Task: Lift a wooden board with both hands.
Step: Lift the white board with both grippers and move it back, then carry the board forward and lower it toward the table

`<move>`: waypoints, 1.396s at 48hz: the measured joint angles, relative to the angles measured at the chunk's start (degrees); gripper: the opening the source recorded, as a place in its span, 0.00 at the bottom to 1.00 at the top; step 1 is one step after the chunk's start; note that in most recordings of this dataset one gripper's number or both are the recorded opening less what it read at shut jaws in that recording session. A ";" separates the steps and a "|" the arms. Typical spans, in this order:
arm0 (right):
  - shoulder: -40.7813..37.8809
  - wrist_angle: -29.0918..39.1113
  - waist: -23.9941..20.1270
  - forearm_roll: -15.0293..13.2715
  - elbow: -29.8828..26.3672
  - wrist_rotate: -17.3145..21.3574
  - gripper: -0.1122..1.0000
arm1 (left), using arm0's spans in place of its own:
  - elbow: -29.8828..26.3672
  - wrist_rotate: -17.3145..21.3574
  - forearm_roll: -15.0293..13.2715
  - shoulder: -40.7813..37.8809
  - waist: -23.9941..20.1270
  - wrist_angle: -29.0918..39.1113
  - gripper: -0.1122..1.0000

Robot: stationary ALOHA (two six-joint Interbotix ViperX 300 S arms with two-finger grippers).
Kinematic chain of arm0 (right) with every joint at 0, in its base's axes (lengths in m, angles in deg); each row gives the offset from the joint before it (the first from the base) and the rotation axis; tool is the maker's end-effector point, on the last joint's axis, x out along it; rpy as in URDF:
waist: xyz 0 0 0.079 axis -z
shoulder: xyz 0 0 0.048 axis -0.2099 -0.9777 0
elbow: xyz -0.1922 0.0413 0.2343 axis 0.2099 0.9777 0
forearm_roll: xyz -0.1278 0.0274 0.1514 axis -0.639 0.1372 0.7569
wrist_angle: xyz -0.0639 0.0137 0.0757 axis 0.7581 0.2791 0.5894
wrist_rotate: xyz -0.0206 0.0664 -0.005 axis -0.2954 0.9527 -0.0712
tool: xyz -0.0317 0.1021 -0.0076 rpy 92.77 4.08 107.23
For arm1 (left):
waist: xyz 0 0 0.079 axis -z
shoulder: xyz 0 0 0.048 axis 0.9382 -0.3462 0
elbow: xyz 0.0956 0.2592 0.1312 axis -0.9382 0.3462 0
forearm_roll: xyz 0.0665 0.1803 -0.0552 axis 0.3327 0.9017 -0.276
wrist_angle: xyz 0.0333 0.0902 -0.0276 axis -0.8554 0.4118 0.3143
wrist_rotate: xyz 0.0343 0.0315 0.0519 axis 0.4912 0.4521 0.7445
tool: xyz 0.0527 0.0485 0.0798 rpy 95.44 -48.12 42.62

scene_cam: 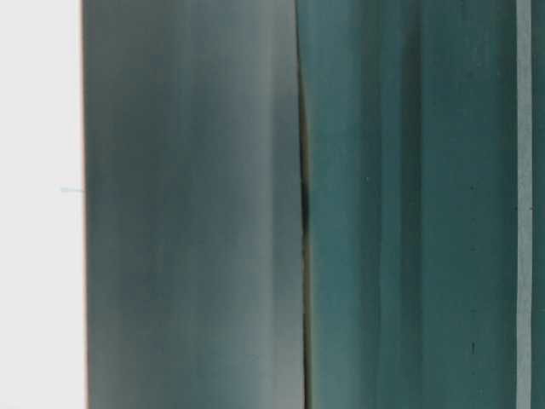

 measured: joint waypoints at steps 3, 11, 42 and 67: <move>-0.09 1.14 0.00 -0.44 -1.32 0.00 0.29 | -1.23 0.00 0.00 0.00 -0.09 1.23 0.26; -0.09 3.43 0.00 -1.14 -4.13 0.00 0.29 | -4.48 0.18 0.09 -0.35 -0.35 4.48 0.26; -0.18 9.05 -0.09 -1.32 -12.74 0.09 0.29 | -15.82 1.23 0.09 -3.25 -0.44 12.48 0.26; -0.18 9.32 0.00 -1.41 -13.45 0.09 0.29 | -18.90 1.32 0.09 -4.75 -0.18 15.03 0.26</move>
